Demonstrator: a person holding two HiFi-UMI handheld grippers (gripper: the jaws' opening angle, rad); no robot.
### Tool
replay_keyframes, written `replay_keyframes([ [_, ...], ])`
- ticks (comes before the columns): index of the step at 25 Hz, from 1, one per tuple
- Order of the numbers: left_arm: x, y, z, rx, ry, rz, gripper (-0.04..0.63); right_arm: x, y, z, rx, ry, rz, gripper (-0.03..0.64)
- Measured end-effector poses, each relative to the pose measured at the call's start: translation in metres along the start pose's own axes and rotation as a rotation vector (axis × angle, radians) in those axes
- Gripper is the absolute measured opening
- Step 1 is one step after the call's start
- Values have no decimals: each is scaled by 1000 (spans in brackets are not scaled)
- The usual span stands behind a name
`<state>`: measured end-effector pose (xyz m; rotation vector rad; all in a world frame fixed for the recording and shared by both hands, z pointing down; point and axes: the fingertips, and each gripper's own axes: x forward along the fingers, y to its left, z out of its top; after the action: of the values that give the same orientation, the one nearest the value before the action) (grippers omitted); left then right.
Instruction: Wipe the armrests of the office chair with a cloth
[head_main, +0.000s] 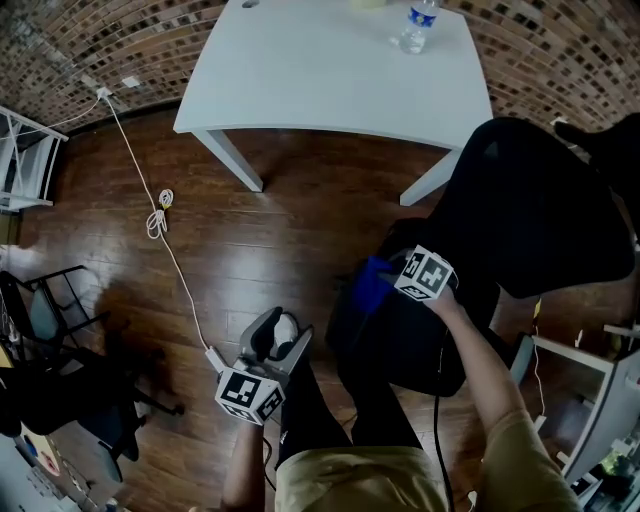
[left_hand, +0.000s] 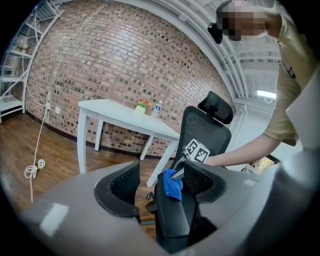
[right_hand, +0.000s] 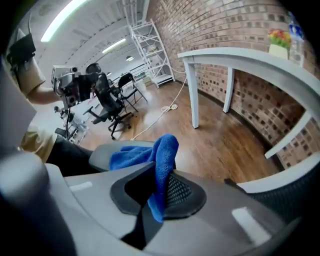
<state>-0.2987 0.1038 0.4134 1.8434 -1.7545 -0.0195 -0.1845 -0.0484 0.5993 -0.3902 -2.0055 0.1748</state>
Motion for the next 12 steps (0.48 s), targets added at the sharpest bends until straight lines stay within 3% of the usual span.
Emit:
replay_keyframes([
  [3, 5, 0, 5, 1, -9, -3, 270, -6, -14, 3, -67, 38, -89, 29],
  [5, 7, 0, 8, 5, -16, -5, 270, -17, -42, 3, -29, 30, -212, 29],
  [8, 6, 2, 15, 7, -26, 6, 269, -46, -79, 18, 79, -67, -348, 29],
  [12, 0, 8, 14, -4, -38, 25, 267, -60, -83, 55, 69, -137, -390, 29],
])
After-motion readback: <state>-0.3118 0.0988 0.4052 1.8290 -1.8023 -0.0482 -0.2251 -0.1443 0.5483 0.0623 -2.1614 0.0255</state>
